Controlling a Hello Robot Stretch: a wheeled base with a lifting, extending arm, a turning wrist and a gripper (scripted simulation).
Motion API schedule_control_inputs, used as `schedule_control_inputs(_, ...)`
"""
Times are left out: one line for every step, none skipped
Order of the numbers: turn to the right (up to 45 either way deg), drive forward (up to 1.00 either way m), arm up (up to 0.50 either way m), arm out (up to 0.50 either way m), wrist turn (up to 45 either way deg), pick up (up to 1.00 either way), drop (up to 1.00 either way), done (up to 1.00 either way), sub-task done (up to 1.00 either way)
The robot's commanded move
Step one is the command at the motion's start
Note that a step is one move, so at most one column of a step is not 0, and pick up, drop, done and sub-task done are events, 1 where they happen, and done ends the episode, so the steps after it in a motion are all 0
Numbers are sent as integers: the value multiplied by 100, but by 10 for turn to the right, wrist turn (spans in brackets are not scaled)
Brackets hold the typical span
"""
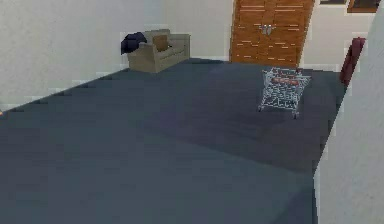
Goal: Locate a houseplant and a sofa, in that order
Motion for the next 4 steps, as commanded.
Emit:
schedule_control_inputs(270,0,0,0,0,0,0,0,0)
schedule_control_inputs(0,100,0,0,0,0,0,0,0)
schedule_control_inputs(0,100,0,0,0,0,0,0,0)
schedule_control_inputs(60,0,0,0,0,0,0,0,0)
